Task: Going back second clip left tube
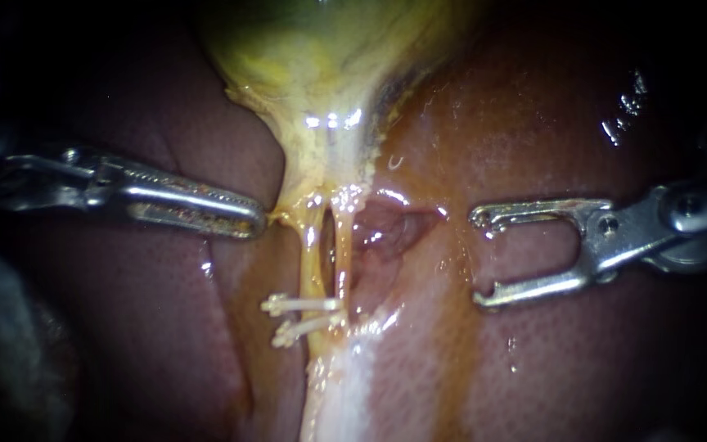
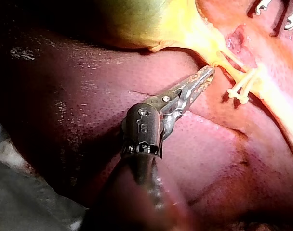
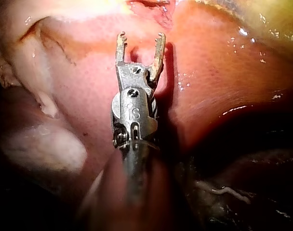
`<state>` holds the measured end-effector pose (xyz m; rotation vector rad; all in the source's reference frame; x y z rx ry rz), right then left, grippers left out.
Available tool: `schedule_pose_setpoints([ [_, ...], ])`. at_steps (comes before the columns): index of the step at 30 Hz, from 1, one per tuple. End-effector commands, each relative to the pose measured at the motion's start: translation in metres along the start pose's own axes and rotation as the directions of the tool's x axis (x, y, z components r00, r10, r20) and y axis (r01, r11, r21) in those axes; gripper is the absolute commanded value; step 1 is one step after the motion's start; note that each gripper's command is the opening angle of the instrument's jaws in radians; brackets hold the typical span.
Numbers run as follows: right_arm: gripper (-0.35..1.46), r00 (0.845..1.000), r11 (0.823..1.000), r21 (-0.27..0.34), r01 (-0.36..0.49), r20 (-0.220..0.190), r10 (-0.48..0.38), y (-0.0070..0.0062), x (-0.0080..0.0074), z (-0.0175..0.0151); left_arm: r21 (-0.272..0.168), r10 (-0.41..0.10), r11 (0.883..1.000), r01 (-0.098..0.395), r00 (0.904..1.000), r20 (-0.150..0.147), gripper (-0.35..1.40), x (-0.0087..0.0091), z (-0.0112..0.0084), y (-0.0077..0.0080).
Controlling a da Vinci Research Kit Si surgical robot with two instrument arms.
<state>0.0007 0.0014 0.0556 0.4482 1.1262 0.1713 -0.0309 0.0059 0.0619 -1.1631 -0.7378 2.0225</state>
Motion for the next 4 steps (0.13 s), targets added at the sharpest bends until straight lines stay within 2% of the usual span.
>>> schedule_pose_setpoints([
  [1, 0.50, 1.000, 1.000, 0.000, 0.000, 0.000, 0.000, 0.0000, 0.0000, 0.0000, -0.001, 0.000, 1.000, 0.000, 1.0000, 0.001, -0.35, 0.0001, -0.0002, 0.0000],
  [4, 0.50, 1.000, 1.000, 0.000, 0.000, 0.000, 0.000, -0.0001, 0.0001, 0.0001, -0.004, -0.001, 1.000, 0.001, 1.0000, 0.002, -0.35, 0.0002, -0.0006, 0.0000],
])
